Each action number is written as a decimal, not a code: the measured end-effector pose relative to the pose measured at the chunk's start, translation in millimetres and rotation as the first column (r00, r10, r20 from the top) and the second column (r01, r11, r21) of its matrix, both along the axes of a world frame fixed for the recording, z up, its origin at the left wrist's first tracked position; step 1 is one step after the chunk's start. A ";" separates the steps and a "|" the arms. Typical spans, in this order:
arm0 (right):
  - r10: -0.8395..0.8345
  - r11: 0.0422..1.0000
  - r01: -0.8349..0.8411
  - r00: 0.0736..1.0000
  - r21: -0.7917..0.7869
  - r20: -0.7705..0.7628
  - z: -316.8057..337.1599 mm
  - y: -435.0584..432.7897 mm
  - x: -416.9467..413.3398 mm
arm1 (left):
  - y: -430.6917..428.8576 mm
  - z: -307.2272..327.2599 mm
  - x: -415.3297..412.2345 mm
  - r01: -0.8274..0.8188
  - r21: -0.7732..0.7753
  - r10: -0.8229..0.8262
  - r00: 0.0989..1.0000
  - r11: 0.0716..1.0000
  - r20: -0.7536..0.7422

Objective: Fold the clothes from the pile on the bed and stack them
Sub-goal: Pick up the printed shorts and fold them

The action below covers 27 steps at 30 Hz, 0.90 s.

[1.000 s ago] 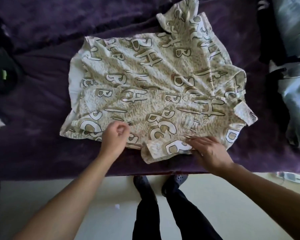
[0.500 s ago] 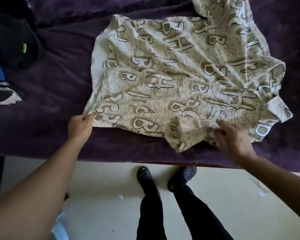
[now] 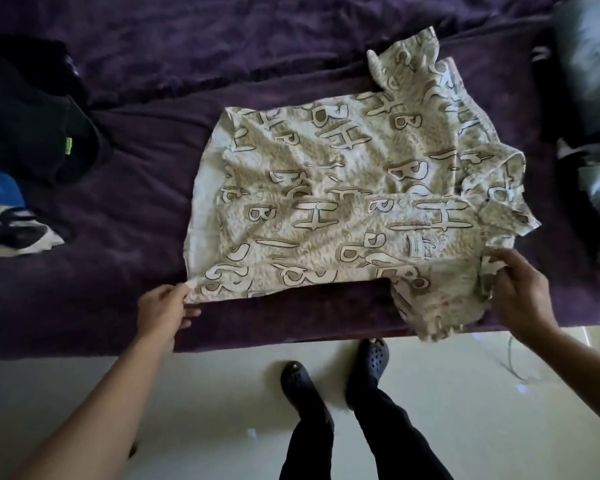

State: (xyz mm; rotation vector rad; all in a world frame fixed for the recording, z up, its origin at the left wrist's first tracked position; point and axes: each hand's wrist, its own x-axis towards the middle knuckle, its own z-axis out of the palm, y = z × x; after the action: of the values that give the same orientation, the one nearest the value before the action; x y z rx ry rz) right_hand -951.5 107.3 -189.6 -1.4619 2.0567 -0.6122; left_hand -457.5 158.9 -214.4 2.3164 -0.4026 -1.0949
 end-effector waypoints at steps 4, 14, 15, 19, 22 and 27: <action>-0.087 0.990 0.097 0.992 -0.107 0.096 18.3 -79.4 17.6 | -58.7 26.1 0.4 -0.051 -0.156 0.054 0.998 0.986 0.015; -0.377 0.922 0.332 0.884 0.197 0.276 34.2 -296.4 29.2 | -246.5 63.6 3.3 -0.201 -0.186 0.146 0.951 0.962 -0.271; -0.387 0.916 0.329 0.875 0.229 0.290 33.3 -319.8 32.2 | -265.9 63.1 2.8 -0.218 -0.196 0.154 0.942 0.956 -0.297; -0.422 0.900 0.322 0.816 0.295 0.396 21.8 -404.0 43.1 | -339.4 43.6 -3.3 -0.215 -0.230 0.123 0.926 0.949 -0.357; -0.353 0.931 0.250 0.805 0.267 0.477 6.8 -440.3 50.9 | -374.8 16.5 -16.2 -0.162 -0.238 0.103 0.965 0.958 -0.240; 0.229 0.967 -0.242 0.962 -0.079 -0.152 -23.3 -406.7 52.9 | -357.8 -20.8 -66.6 0.419 -0.138 -0.346 0.863 0.898 0.367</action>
State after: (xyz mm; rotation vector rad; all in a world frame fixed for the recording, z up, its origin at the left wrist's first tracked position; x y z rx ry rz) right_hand -898.6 -299.4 -212.9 -1.8226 1.9384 -0.5305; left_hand -524.1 -198.9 -235.1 2.2779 -1.1029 -0.7701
